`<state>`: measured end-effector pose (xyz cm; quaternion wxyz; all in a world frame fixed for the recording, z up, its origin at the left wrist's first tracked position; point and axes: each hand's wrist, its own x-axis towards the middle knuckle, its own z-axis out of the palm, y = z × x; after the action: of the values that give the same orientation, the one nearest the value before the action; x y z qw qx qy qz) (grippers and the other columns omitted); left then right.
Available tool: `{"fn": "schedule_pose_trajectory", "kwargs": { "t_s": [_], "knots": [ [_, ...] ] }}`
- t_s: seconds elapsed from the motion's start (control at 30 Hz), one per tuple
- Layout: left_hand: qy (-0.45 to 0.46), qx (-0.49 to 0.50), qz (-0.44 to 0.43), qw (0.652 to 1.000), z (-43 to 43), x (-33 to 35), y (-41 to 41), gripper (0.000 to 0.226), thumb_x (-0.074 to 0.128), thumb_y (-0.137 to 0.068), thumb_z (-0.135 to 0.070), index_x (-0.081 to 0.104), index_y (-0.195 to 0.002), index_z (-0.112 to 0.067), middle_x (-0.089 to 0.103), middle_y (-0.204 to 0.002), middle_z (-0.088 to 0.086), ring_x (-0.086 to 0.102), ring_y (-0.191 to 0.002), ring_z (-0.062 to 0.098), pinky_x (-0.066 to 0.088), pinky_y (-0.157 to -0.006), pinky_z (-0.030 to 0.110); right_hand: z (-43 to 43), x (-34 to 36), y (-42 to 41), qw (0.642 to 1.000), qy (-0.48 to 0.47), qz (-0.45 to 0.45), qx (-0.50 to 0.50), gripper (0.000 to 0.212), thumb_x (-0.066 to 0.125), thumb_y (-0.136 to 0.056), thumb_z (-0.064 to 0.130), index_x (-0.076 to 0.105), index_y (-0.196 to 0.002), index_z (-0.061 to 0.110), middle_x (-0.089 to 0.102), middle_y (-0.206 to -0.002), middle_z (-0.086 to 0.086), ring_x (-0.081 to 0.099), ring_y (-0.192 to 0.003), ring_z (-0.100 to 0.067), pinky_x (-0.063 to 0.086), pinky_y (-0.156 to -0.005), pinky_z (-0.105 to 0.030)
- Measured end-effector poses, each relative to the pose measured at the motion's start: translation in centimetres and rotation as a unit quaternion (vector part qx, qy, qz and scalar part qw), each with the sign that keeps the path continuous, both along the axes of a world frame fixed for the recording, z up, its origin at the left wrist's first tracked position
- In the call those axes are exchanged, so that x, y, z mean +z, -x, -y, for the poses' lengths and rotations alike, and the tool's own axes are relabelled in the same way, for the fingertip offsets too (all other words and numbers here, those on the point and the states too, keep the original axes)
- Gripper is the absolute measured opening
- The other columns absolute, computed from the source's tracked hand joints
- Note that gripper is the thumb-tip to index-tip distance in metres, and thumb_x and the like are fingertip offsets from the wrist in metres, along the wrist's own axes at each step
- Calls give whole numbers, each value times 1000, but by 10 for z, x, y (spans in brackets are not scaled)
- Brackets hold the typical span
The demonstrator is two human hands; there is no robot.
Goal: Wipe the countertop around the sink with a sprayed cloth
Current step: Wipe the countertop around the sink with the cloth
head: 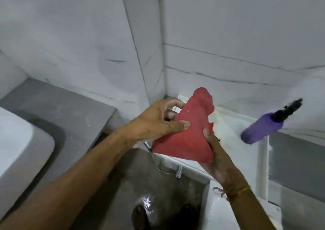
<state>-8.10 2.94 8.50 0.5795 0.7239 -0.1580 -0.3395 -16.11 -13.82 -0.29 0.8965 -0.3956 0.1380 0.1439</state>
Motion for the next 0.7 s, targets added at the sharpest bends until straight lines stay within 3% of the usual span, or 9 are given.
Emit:
{"fn": "schedule_pose_trajectory", "kwargs": {
  "t_s": [0.1, 0.17, 0.23, 0.3, 0.43, 0.57, 0.63, 0.7],
  "knots": [
    [0, 30, 42, 999, -28, 16, 14, 25, 75, -81, -18, 65, -103, -24, 73, -99, 18, 72, -90, 29, 62, -75, 34, -21, 8, -5, 997, -54, 14, 49, 51, 78, -66, 47, 70, -109, 21, 73, -112, -9, 68, -103, -26, 59, -76, -39],
    [-29, 72, 87, 993, -50, 16, 23, 24, 76, -80, -21, 65, -100, -26, 74, -86, 2, 71, -81, 18, 60, -71, 26, -41, 13, -12, 996, -66, 12, 57, 37, 74, -71, 42, 74, -101, 21, 75, -105, -8, 71, -96, -24, 60, -71, -36],
    [-51, 128, 106, 985, -74, 9, 30, 22, 76, -79, -23, 65, -98, -30, 72, -86, -6, 70, -80, 9, 57, -73, 25, -63, 16, -18, 996, -67, 3, 60, 27, 61, -82, 35, 74, -101, 21, 75, -106, -9, 71, -96, -26, 60, -70, -37],
    [-71, 197, 122, 970, -106, -2, 34, 21, 74, -81, -23, 66, -100, -27, 72, -93, -1, 69, -82, 10, 57, -76, 27, -89, 14, -24, 995, -64, -21, 72, 26, 56, -85, 32, 74, -100, 20, 74, -107, -10, 71, -97, -28, 60, -70, -39],
    [-99, 310, 95, 941, -176, -24, 36, 18, 64, -89, -16, 67, -107, -14, 71, -100, 3, 69, -90, 16, 56, -84, 25, -147, 8, -37, 994, -20, -82, 67, 30, 65, -77, 29, 68, -106, 23, 75, -103, -9, 72, -92, -29, 59, -62, -44],
    [-127, 415, 56, 899, -253, -43, 42, 10, 56, -94, -20, 64, -100, -21, 70, -107, 8, 67, -94, 19, 56, -89, 36, -196, -6, -53, 995, 50, -79, 25, 35, 63, -82, 20, 58, -116, 25, 77, -98, -4, 73, -88, -20, 60, -60, -36],
    [-142, 461, 46, 875, -291, -54, 43, 14, 53, -96, -24, 64, -102, -19, 69, -107, 6, 66, -97, 19, 56, -91, 39, -218, -13, -61, 994, 78, -81, 7, 26, 57, -89, 19, 58, -113, 26, 78, -91, -1, 74, -83, -15, 60, -62, -33],
    [-159, 517, 52, 839, -319, -61, 39, 15, 53, -96, -24, 65, -103, -18, 68, -109, 4, 65, -98, 21, 56, -91, 40, -230, -14, -68, 989, 127, -74, 0, 19, 55, -91, 23, 59, -109, 29, 78, -88, 2, 74, -81, -14, 56, -79, -37]
  ]
}}
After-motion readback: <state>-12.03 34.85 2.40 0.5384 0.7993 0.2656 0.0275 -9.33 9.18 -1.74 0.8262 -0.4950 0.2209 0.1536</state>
